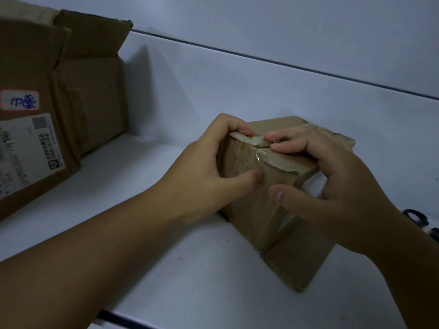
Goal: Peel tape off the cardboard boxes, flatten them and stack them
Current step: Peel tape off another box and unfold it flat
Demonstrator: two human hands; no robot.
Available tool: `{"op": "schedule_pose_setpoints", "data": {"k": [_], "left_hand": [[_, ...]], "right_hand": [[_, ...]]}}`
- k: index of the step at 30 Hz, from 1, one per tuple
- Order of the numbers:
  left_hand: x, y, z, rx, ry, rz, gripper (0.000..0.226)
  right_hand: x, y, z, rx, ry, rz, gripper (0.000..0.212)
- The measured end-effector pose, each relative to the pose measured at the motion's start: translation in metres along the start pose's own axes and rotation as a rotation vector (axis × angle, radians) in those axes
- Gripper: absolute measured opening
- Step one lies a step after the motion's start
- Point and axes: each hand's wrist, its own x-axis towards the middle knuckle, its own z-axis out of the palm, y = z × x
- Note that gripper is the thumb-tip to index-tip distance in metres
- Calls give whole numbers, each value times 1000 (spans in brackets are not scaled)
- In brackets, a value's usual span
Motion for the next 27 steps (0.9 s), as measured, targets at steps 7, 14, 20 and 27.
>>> {"op": "schedule_pose_setpoints", "data": {"k": [7, 14, 20, 27], "left_hand": [[1, -1, -2, -30, -32, 7, 36], [2, -1, -3, -1, -31, 27, 38], [0, 1, -7, 219, -29, 73, 36], [-13, 24, 3, 888, 286, 372, 28]], "right_hand": [[0, -2, 0, 0, 0, 3, 39], [1, -2, 0, 3, 0, 5, 40], [2, -4, -4, 15, -44, 33, 37], [2, -7, -5, 29, -44, 77, 35]]}}
